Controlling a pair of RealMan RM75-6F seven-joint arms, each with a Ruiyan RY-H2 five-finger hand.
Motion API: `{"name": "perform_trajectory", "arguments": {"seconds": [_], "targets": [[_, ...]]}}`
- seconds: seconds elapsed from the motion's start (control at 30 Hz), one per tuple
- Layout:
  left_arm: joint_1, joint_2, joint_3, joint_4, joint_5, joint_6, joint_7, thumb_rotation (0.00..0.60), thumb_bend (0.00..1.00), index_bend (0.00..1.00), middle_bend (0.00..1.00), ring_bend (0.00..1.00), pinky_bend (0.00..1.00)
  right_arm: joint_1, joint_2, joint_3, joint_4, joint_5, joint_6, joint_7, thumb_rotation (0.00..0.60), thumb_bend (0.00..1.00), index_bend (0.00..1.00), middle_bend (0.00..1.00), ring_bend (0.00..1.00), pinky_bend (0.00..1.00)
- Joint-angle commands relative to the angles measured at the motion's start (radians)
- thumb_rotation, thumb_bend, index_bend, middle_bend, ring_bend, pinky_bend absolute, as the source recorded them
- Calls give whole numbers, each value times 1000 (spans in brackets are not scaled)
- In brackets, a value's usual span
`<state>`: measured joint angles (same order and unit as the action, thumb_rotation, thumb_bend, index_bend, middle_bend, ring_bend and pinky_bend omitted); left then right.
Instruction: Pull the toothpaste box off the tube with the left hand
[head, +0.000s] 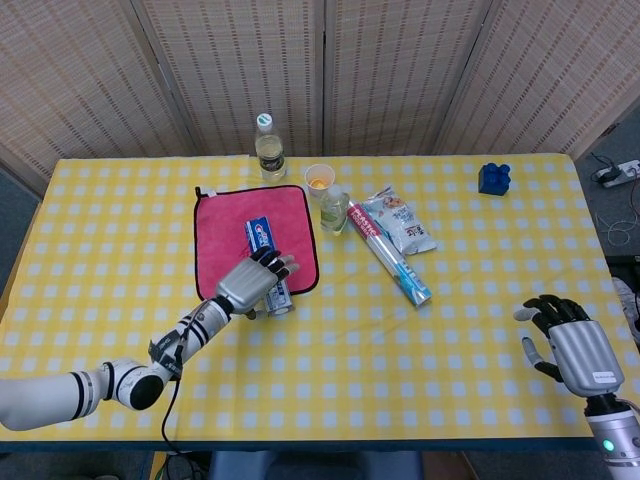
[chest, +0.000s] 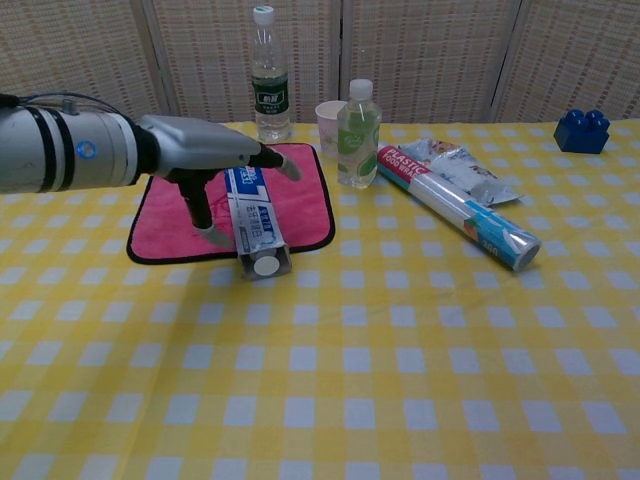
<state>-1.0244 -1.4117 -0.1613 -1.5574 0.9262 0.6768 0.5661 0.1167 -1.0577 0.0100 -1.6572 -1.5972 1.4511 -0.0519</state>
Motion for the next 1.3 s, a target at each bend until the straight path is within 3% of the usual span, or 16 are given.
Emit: {"name": "perform_trajectory", "arguments": {"seconds": [0.03,0.3,0.57,0.73,0.77,0.97,1.3], "targets": [[-49,-35,27,24,-81,12,58,600,224,99,65,0,0,0,-1,1,2,1,0,2,600,398,367,288,185,220],[-129,-89,68,56,-257,55,167,600,224,90,66,0,0,-2,-3,5,4,-3,10,9,600,393,367,287,185,221],[-182,-125,101,97,-368,82,216,597,224,89,75,0,0,-5,-10,4,11,0,11,14,600,390,367,287,185,221],[-215,-125,137,102,-448,155,309,385,224,99,136,0,0,-10,-10,3,14,1,15,17,600,390,367,287,185,221],[-220,-121,143,99,-466,168,327,367,224,105,153,0,0,-10,-11,3,14,1,15,18,600,390,367,287,185,221],[-230,-76,164,55,-564,214,378,321,224,140,235,0,0,-8,-15,2,16,-2,11,19,600,390,367,288,184,221],[-250,20,222,-58,-749,254,472,260,224,184,282,2,0,-1,-17,3,2,-16,9,4,600,390,367,287,185,221]]}}
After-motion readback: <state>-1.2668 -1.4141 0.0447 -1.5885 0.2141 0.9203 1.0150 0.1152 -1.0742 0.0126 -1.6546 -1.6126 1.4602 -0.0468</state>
